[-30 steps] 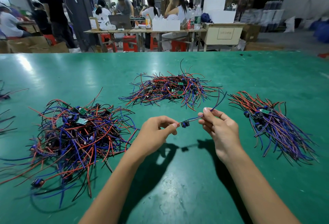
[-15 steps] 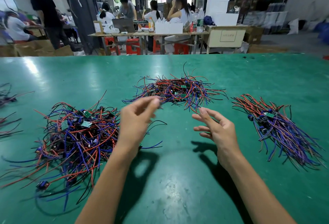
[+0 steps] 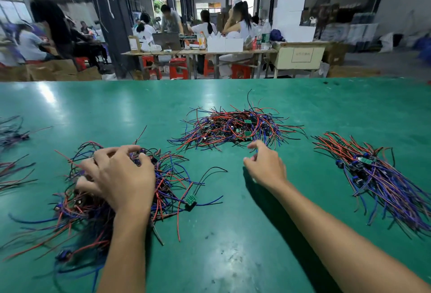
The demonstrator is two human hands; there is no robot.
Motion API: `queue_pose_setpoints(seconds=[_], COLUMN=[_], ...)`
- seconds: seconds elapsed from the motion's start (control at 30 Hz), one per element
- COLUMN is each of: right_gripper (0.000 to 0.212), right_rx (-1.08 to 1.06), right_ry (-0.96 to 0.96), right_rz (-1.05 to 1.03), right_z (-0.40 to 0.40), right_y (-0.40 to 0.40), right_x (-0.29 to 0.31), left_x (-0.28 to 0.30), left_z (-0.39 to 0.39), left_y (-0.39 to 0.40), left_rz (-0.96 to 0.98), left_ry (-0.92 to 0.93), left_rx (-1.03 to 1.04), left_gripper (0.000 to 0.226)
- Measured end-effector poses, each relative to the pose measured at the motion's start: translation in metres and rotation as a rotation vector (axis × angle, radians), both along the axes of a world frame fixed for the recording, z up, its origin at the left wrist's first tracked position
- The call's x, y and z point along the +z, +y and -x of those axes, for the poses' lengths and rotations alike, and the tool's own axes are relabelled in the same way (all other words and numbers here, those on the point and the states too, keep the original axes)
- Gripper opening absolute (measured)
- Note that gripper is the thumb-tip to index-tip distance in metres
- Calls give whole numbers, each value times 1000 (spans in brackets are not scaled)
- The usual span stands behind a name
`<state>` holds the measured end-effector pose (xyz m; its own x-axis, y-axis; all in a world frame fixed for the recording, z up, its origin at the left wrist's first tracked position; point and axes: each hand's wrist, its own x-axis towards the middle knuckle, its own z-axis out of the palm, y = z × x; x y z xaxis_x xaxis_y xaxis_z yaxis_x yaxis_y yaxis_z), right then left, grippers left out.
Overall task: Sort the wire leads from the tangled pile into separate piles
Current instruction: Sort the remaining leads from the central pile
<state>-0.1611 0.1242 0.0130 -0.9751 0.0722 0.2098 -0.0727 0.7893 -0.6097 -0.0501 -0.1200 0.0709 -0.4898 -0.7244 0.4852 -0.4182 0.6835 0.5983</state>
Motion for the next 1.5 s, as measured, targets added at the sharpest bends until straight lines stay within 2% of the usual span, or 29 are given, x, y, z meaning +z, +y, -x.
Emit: queue_pose_setpoints(seconds=[0.13,0.23,0.33,0.43,0.5,0.63,0.7,0.8,0.83,0.9,0.97,1.07,1.13,1.23,1.3,1.4,1.5], right_gripper=[49,34,16,17,14,13,15,13,13,16,16,10,11,11,22,46,41], right_rx=[-12,69,76,108,91,49,131,293,332,359,336,241,174,139,146,248,397], right_ry=[40,15,92,192,269,358,353,278,243,197,190,174,157,89,-64,-331,-319], right_rz=[-274,-436,-467,-449,-312,502,785,1097,1167,1265,1321,1375,1419,1463,1418,1110,948], right_z=[50,71,75,67,56,14,-15,-56,-67,-84,-92,-94,-92,-90,-91,-96,-102], right_y=[5,13,15,18,17,10,11,17,19,22,26,33,40,48,49,44,34], right_x=[12,8,0,-8,-7,14,32,54,59,66,67,63,57,47,41,34,28], left_x=[0,0,-2,-8,-11,-22,-28,-37,-38,-37,-32,-23,-21,-20,-21,-18,-17], left_z=[3,6,8,9,11,15,15,15,14,12,9,10,11,7,5,2,-1], left_y=[15,29,40,46,50,63,71,83,87,94,100,102,100,96,95,97,99], left_rz=[14,63,109,107,102,6,-40,-47,-107,-381,-711,-993,-1068,-936,-857,-798,-701], left_ry=[89,171,229,245,252,178,100,-1,-30,-112,-175,-299,-283,-132,-74,-65,-131], left_rx=[-79,-184,-272,-305,-361,-614,-742,-962,-1048,-1243,-1417,-1512,-1525,-1500,-1456,-1466,-1516], left_gripper=[13,14,16,16,16,20,27,56,60,44,21,50,55,33,26,23,20])
